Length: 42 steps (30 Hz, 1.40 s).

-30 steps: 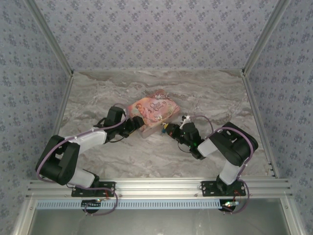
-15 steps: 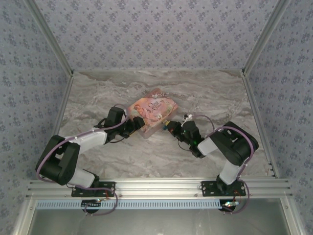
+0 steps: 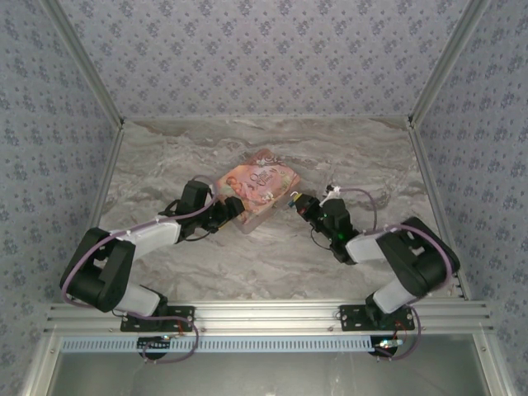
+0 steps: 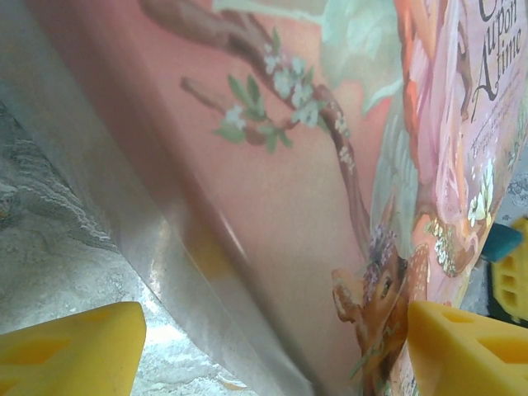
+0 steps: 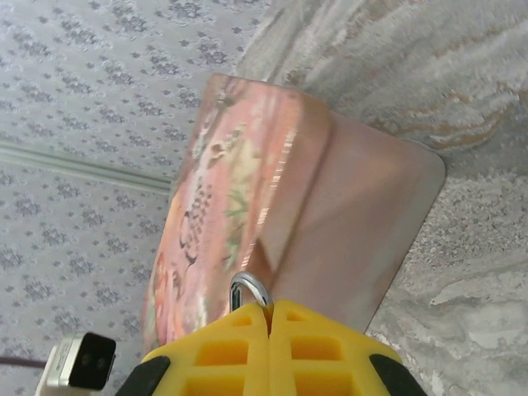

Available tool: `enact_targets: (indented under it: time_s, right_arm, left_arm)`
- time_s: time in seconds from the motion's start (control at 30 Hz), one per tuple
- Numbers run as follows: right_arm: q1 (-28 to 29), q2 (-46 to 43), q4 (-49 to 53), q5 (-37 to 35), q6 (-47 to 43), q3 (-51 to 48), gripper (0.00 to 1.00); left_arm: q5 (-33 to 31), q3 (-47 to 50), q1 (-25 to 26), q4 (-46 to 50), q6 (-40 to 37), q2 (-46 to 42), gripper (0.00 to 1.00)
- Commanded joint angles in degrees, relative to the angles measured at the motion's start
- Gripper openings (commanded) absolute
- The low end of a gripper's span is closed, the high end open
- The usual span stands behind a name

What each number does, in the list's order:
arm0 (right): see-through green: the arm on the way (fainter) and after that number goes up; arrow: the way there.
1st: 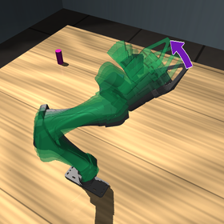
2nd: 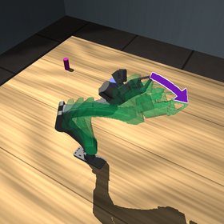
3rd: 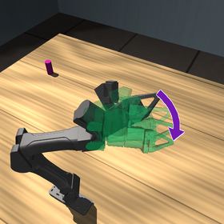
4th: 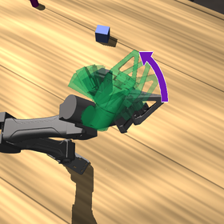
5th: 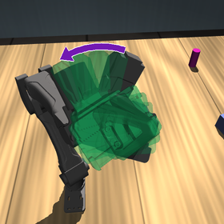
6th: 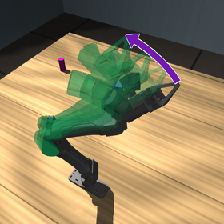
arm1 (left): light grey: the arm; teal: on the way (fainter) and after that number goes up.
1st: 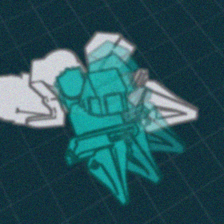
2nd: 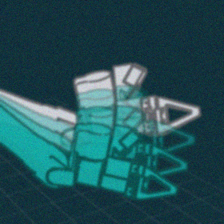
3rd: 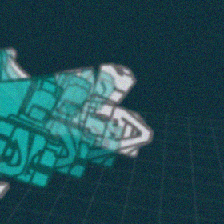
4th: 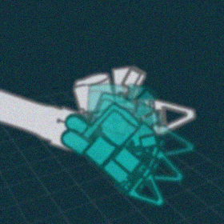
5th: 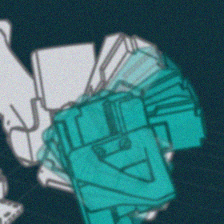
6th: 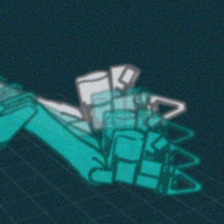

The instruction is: Unlock the padlock with the key

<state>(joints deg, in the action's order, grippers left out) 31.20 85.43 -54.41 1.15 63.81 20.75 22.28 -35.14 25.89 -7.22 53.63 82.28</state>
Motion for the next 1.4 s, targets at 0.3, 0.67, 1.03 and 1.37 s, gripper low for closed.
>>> enact_targets:
  time_s: [0.3,0.67,1.03,1.37]
  right_arm:
    - [-0.27,-31.01,55.46,-0.01,-29.98,11.59,0.01]
    - [1.12,-28.63,90.98,1.39,-32.24,28.56,0.01]
    - [9.75,-11.97,100.26,-3.85,-28.74,32.61,0.0]
    - [11.57,1.08,99.01,-3.21,-29.16,33.66,0.01]
  left_arm:
    - [-5.58,-6.18,-1.86,13.38,-6.1,-1.69,0.96]
    - [-16.85,-11.24,-3.48,21.33,-17.71,-16.09,0.99]
    - [-26.88,-11.41,-3.96,25.59,-21.2,-25.62,1.0]
    - [-27.07,-10.59,-5.19,27.08,-20.67,-26.71,0.99]
